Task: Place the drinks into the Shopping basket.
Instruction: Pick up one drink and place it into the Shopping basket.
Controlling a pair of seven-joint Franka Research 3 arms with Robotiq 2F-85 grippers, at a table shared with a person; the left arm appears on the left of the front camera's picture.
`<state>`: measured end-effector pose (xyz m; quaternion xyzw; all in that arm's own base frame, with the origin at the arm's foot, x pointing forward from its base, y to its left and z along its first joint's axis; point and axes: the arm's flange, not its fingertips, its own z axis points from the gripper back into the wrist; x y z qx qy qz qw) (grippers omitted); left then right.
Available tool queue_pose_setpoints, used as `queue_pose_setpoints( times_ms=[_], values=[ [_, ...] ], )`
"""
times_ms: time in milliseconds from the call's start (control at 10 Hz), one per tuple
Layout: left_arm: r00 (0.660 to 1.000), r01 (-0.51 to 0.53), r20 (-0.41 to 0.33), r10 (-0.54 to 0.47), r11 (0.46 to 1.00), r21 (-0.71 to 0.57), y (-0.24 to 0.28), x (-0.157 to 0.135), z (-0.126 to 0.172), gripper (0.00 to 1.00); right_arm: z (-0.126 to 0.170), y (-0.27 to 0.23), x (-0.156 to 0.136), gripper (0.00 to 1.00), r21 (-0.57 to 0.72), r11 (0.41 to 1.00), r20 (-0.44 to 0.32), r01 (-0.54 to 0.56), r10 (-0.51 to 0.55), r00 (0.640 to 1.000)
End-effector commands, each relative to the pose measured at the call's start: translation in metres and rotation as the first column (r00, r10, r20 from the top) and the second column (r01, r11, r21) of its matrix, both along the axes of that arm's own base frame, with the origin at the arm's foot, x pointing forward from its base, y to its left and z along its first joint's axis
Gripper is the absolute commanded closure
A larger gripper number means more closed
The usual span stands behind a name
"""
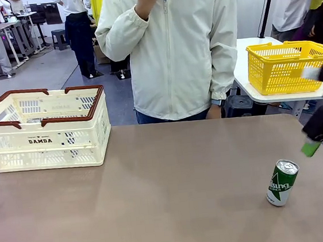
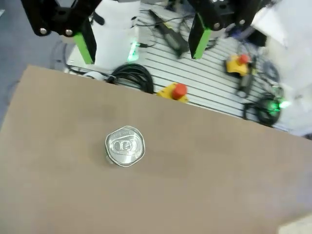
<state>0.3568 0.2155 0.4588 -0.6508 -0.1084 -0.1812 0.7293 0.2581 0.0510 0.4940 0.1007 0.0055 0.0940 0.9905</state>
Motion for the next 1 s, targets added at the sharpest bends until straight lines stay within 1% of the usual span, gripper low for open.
queue_pose_setpoints(
  times_ms=[0,100,200,300,400,500,700,800,900],
  values=[
    [1.0,-0.014,-0.005,0.014,1.0,-0.014,-0.001,-0.001,0.002,0.0,0.003,-0.033,0.002,0.0,0.126,0.99,-0.009,0.058,-0.057,0.998],
    [1.0,-0.014,-0.005,0.014,1.0,-0.014,-0.001,-0.001,0.002,0.0,0.003,-0.033,0.002,0.0,0.126,0.99,-0.009,0.058,-0.057,0.998],
    [1.0,-0.014,-0.005,0.014,1.0,-0.014,-0.001,-0.001,0.002,0.0,-0.001,0.007,-0.001,0.0,-0.014,1.0,0.002,-0.005,0.005,1.0],
    [1.0,-0.014,-0.005,0.014,1.0,-0.014,-0.001,-0.001,0.002,0.0,-0.012,0.023,-0.001,0.0,-0.18,0.981,-0.013,0.066,-0.069,0.998],
    [1.0,-0.014,-0.005,0.014,1.0,-0.014,-0.001,-0.001,0.002,0.0,-0.025,0.034,0.005,0.0,-0.185,0.978,-0.02,0.095,-0.101,0.995],
    [1.0,-0.014,-0.005,0.014,1.0,-0.014,-0.001,-0.001,0.002,0.0,-0.039,0.038,0.014,0.0,-0.189,0.97,-0.031,0.154,-0.163,0.986],
    [1.0,-0.014,-0.005,0.014,1.0,-0.014,-0.001,-0.001,0.002,0.0,-0.069,0.039,0.04,0.0,-0.172,0.958,-0.093,0.229,-0.248,0.964],
    [1.0,-0.014,-0.005,0.014,1.0,-0.014,-0.001,-0.001,0.002,0.0,-0.081,0.038,0.047,0.0,-0.181,0.945,-0.097,0.272,-0.292,0.952],
    [1.0,-0.014,-0.005,0.014,1.0,-0.014,-0.001,-0.001,0.002,0.0,-0.092,0.037,0.055,0.0,-0.172,0.94,-0.099,0.293,-0.313,0.945]
  ],
)
